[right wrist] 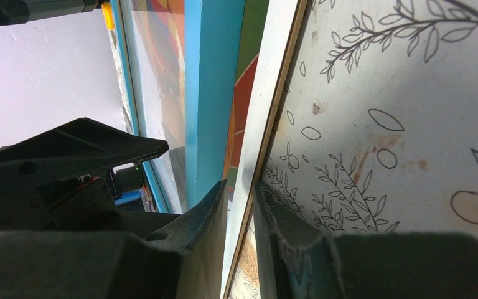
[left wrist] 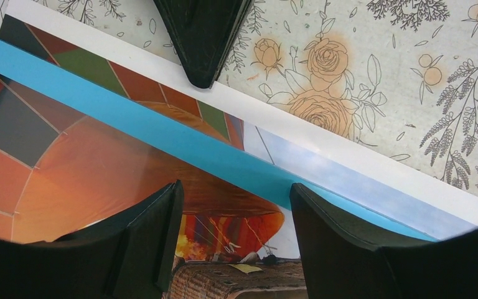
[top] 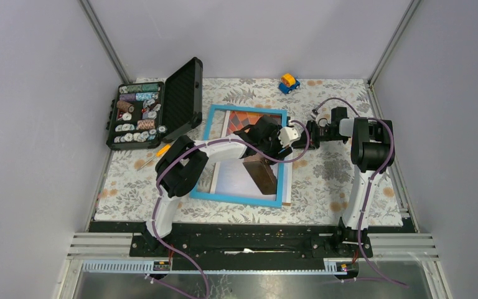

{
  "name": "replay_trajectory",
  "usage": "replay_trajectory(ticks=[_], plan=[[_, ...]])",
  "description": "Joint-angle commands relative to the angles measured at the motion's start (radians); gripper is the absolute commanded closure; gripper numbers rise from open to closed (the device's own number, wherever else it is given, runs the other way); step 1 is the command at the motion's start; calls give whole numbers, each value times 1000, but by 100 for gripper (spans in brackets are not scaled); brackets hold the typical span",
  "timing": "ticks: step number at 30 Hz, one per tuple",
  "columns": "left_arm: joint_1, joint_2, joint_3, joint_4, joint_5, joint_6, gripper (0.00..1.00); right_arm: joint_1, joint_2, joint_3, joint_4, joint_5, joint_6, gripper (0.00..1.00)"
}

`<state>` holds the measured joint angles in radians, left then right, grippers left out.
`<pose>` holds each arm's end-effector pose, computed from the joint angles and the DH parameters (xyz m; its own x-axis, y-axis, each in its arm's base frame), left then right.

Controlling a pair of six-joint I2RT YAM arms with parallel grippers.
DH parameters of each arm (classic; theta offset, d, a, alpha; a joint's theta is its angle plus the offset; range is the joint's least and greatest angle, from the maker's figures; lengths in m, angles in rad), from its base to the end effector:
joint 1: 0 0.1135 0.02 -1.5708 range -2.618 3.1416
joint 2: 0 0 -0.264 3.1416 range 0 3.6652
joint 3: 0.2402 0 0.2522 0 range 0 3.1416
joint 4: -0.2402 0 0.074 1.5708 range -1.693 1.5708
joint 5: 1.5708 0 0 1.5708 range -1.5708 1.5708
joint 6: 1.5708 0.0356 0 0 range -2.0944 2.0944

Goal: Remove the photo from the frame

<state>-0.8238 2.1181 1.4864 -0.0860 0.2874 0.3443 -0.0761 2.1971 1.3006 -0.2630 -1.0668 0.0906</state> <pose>0.3133 -0.3532 0.1716 -0.1341 0.6213 -0.7720 0.9497 0.3030 0.0788 0.4122 -0.0002 0.0899 -0.9385 0.1154 -0.3255 -0.2284 0.4998 0.8355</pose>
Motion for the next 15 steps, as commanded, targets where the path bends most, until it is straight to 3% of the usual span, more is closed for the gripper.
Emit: replay_trajectory(ticks=[1,15], plan=[[-4,39,10,-9,-2,24,31,21,-11,-25,0,-52,-15,71],[-5,45,17,-9,0,18,32,21,-90,-67,8,-23,-11,80]])
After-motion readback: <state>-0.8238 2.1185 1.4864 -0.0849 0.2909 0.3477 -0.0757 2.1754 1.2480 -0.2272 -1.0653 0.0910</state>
